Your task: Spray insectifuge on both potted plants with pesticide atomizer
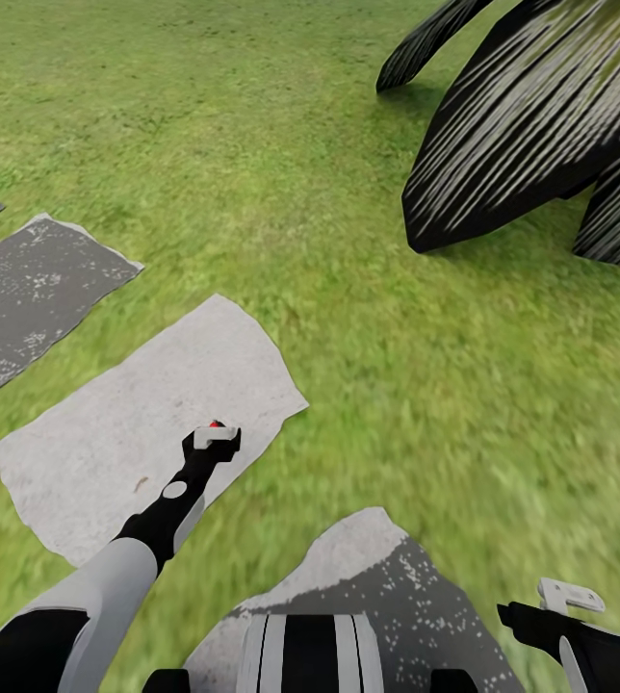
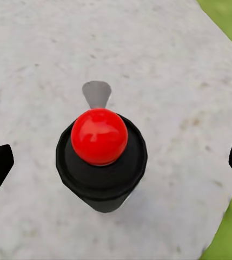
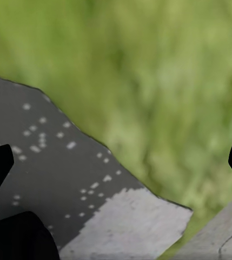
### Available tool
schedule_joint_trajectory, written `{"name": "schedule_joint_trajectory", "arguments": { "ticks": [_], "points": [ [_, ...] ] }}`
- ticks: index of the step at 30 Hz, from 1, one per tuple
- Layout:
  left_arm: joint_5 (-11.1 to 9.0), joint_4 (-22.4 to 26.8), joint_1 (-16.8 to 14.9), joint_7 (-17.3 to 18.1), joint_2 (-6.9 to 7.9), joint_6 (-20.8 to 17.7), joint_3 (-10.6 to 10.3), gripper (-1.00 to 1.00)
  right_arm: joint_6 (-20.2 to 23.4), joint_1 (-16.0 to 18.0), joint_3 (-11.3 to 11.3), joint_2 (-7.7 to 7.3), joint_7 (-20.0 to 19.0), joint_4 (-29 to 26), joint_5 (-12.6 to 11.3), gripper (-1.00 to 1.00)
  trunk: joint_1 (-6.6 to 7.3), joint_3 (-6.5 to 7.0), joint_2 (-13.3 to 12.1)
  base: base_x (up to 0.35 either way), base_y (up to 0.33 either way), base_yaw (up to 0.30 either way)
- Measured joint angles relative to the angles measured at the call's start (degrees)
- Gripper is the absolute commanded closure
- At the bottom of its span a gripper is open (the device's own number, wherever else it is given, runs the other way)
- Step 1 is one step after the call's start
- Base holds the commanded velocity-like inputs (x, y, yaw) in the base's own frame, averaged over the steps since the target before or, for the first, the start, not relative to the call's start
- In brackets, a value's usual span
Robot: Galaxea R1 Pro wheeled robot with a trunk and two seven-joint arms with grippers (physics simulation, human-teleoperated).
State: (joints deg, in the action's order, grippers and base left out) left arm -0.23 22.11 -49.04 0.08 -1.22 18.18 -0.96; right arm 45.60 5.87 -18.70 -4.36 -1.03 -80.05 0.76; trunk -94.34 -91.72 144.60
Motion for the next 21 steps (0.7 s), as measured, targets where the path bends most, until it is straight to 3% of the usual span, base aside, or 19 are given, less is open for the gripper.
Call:
{"name": "schedule_joint_trajectory", "arguments": {
  "ticks": [21],
  "points": [
    [0.0,0.0,0.0,0.0,0.07,0.0,0.1,-1.0,0.0,0.0,0.0,0.02,0.0,0.0,0.0,-1.0,0.0,-0.25,0.0,0.0,0.0,0.0]
  ]
}}
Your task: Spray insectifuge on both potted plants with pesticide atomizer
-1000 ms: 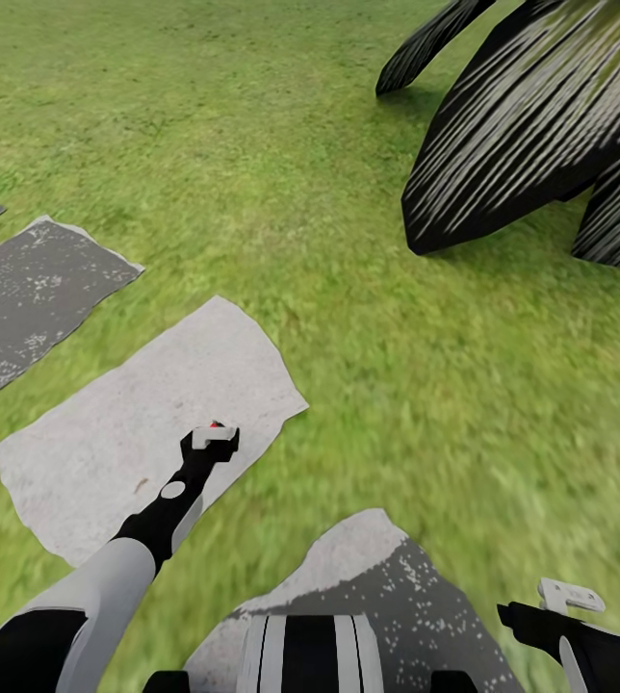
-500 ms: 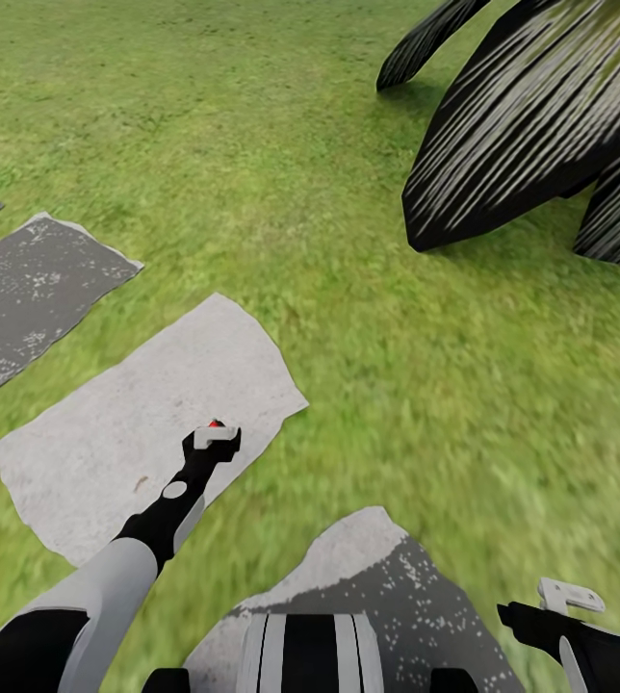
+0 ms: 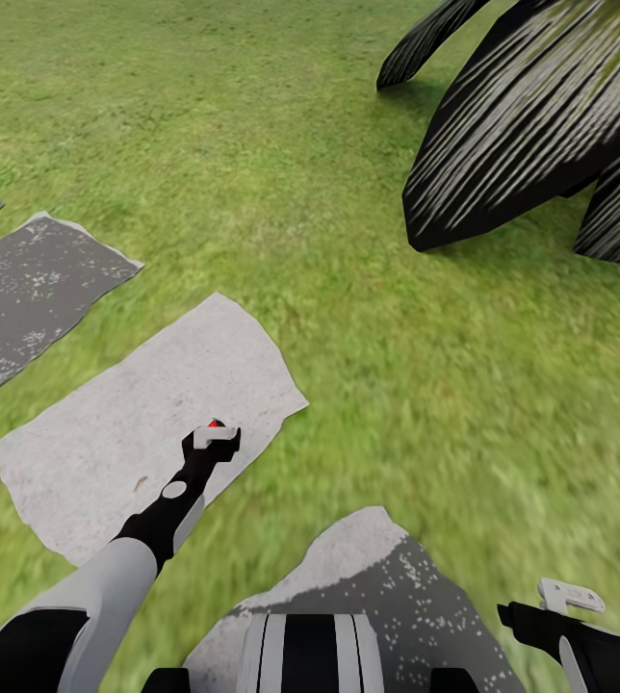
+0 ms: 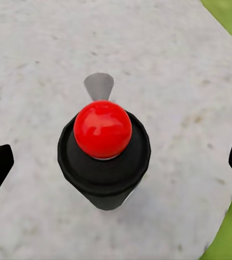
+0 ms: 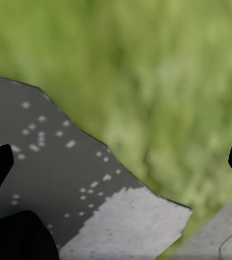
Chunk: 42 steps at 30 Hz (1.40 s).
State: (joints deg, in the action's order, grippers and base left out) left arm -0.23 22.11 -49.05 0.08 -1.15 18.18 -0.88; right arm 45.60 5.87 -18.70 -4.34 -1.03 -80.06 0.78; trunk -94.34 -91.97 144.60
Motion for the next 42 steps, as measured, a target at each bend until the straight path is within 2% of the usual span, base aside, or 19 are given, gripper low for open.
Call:
{"name": "schedule_joint_trajectory", "arguments": {
  "ticks": [42],
  "points": [
    [-0.1,0.0,0.0,0.0,0.15,0.0,0.0,-1.0,0.0,0.0,0.0,0.01,0.0,0.0,0.0,-1.0,0.0,-0.35,0.0,0.001,0.0,0.0]
  ]
}}
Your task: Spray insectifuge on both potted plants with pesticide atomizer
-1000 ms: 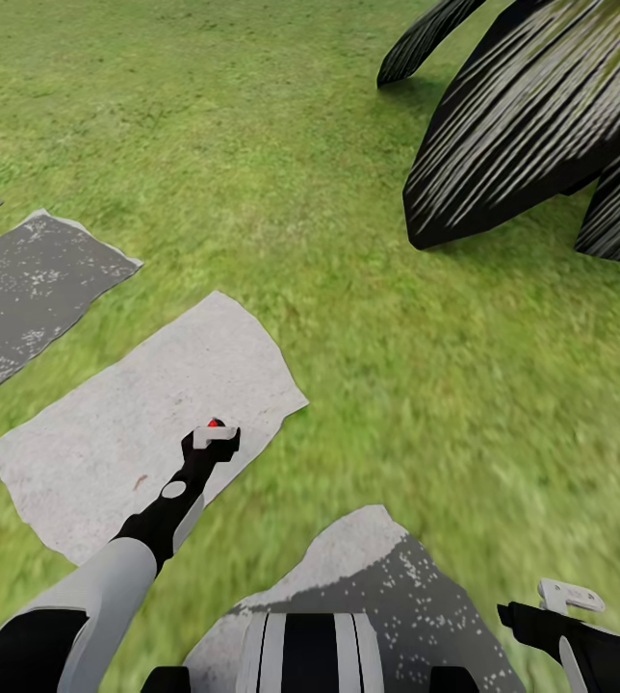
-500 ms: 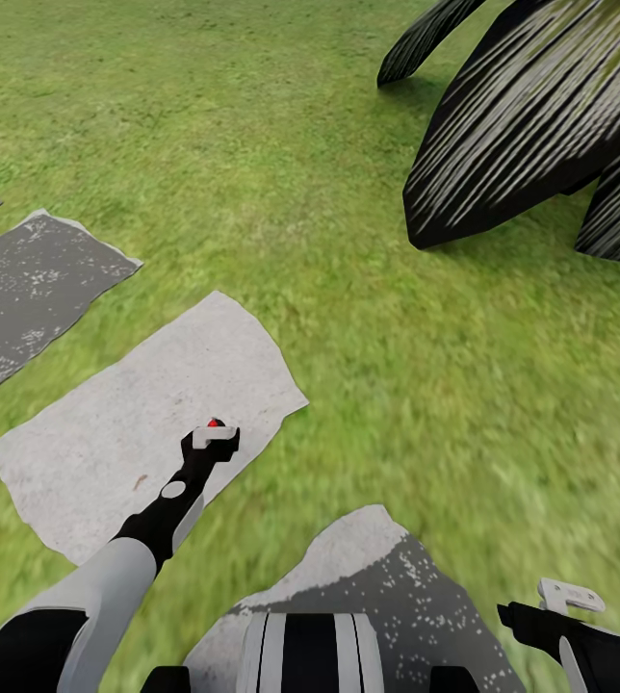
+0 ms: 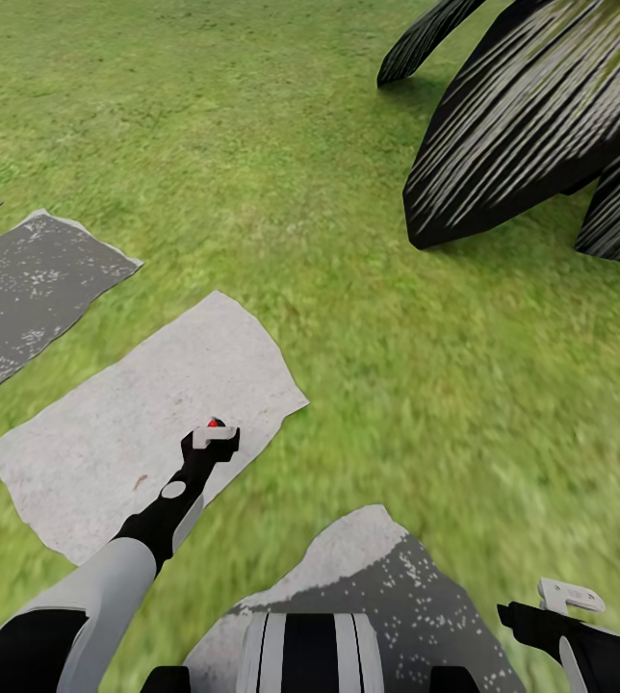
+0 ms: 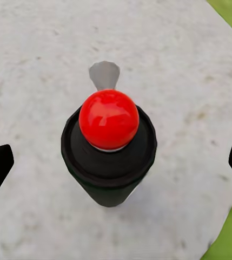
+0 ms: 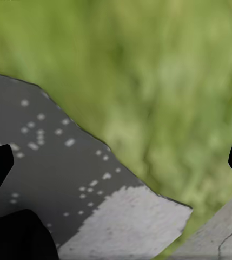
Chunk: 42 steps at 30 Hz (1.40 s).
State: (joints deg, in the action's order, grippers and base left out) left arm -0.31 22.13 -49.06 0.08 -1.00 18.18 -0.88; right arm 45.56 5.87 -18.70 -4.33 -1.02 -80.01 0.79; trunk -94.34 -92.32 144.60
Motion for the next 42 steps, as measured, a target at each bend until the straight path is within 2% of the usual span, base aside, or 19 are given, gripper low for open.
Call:
{"name": "schedule_joint_trajectory", "arguments": {
  "ticks": [42],
  "points": [
    [0.0,0.0,0.0,0.0,-0.15,0.0,-0.1,-1.0,0.0,0.0,0.0,-0.05,0.0,-0.1,0.0,-1.0,0.0,0.0,0.0,0.011,0.01,0.0]
  ]
}}
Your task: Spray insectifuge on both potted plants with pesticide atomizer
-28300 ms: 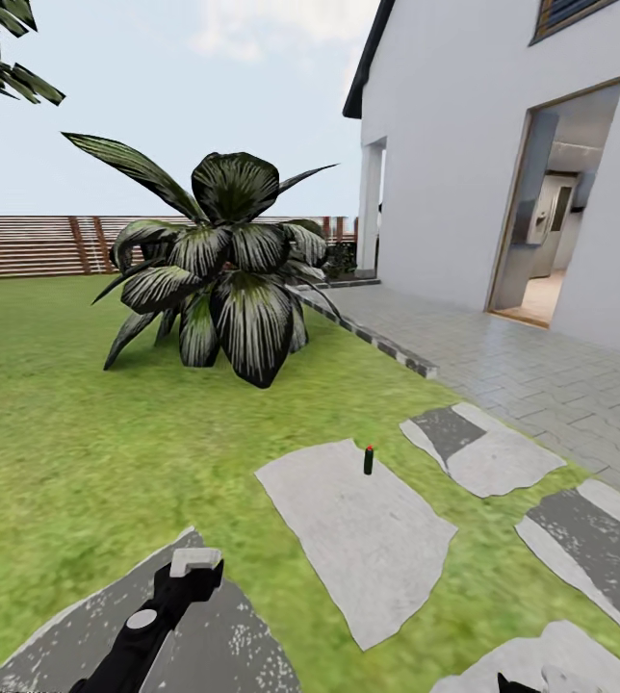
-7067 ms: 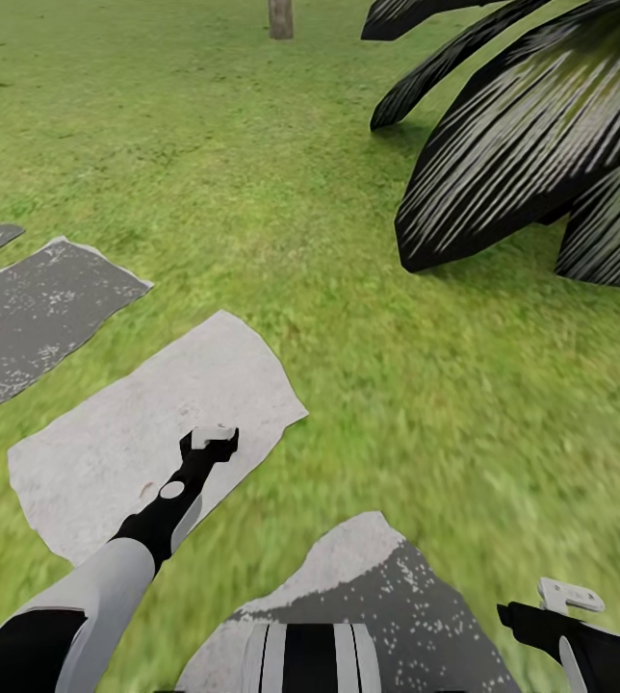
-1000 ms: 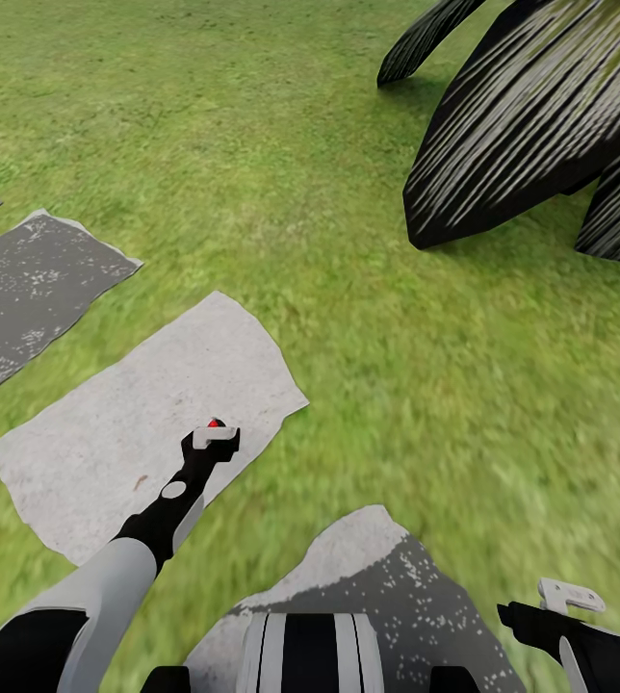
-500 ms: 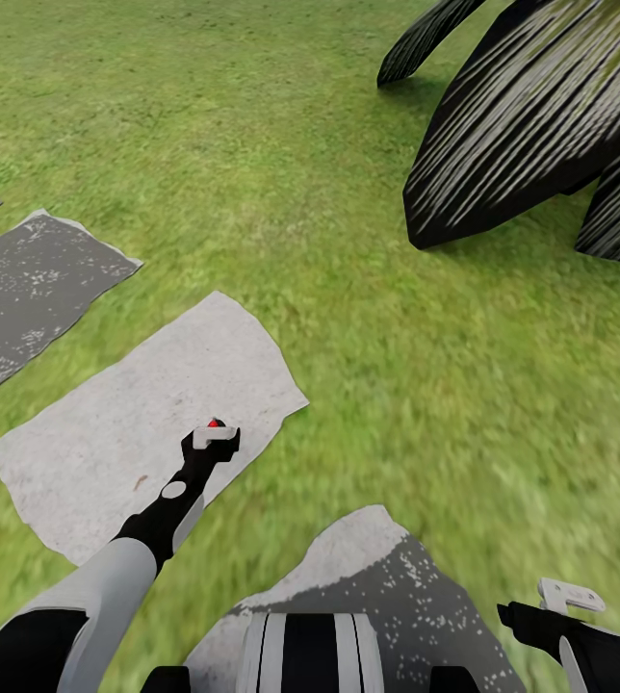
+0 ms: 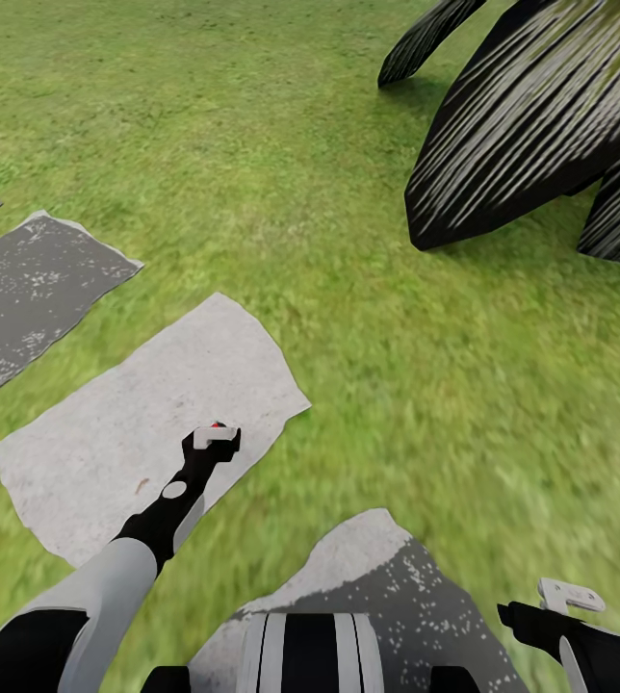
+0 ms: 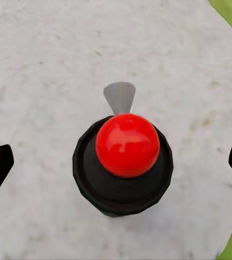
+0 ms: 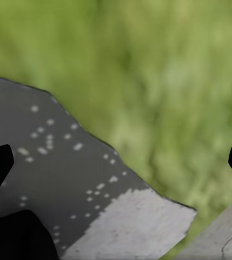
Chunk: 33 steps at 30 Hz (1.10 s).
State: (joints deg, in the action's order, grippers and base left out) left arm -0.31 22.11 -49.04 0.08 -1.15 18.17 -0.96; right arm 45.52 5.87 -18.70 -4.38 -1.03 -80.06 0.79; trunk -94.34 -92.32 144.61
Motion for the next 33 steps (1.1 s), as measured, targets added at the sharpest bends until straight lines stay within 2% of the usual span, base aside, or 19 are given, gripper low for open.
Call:
{"name": "schedule_joint_trajectory", "arguments": {
  "ticks": [33],
  "points": [
    [0.1,0.0,0.0,0.0,-0.09,0.0,0.0,-1.0,0.0,0.0,0.0,-0.01,0.0,0.0,0.0,-1.0,0.0,-0.15,0.0,0.0,0.0,0.0]
  ]
}}
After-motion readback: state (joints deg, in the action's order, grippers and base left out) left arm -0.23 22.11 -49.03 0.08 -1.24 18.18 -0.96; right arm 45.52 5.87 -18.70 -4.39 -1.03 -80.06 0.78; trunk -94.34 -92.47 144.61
